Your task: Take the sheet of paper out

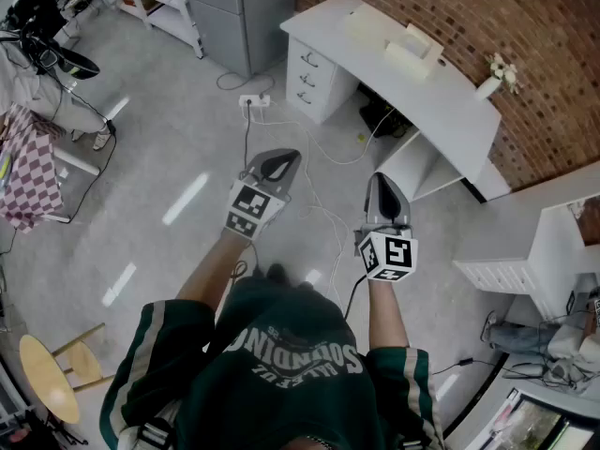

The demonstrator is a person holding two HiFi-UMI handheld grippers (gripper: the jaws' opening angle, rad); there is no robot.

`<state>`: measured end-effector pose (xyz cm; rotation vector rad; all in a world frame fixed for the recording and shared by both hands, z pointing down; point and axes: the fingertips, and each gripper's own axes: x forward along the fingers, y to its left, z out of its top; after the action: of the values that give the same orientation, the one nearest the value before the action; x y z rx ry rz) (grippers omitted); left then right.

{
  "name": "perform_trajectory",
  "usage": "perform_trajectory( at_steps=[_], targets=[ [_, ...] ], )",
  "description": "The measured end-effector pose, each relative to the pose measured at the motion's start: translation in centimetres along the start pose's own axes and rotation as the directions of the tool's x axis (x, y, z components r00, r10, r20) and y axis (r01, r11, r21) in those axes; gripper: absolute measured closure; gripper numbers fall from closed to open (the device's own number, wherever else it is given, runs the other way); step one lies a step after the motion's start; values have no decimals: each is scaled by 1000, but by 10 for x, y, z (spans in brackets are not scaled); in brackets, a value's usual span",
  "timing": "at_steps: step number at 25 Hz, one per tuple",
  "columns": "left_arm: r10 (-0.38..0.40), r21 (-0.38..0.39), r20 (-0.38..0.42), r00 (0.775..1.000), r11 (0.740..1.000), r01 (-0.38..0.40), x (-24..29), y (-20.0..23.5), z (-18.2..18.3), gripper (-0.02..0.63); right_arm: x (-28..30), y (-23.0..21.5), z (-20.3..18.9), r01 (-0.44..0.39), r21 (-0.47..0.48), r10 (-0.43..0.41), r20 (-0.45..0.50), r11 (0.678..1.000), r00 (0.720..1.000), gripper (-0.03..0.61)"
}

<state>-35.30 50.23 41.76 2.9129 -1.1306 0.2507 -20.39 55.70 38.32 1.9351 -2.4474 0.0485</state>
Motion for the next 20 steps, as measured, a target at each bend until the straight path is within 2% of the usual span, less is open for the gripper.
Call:
perform_trajectory(
  at_steps=[8, 13, 17, 20],
  targets=[
    [0, -5, -4, 1000, 1000, 0, -2, 12, -10, 603, 5, 7, 1, 11, -22, -11, -6, 1000, 1000, 578],
    [-7, -10, 7, 1000, 1000, 7, -2, 20, -9, 603, 11, 11, -5, -3, 10, 3, -20, 1000, 1000, 578],
    [-16, -15, 19, 1000, 1000, 16, 2, 28, -12, 603, 19, 13, -10, 15, 0, -15, -57, 1000, 998, 578],
    [-27, -28, 21, 999, 999, 27, 3, 31, -7, 603, 20, 15, -5, 30, 4, -30, -50, 1000, 998, 578]
  ],
)
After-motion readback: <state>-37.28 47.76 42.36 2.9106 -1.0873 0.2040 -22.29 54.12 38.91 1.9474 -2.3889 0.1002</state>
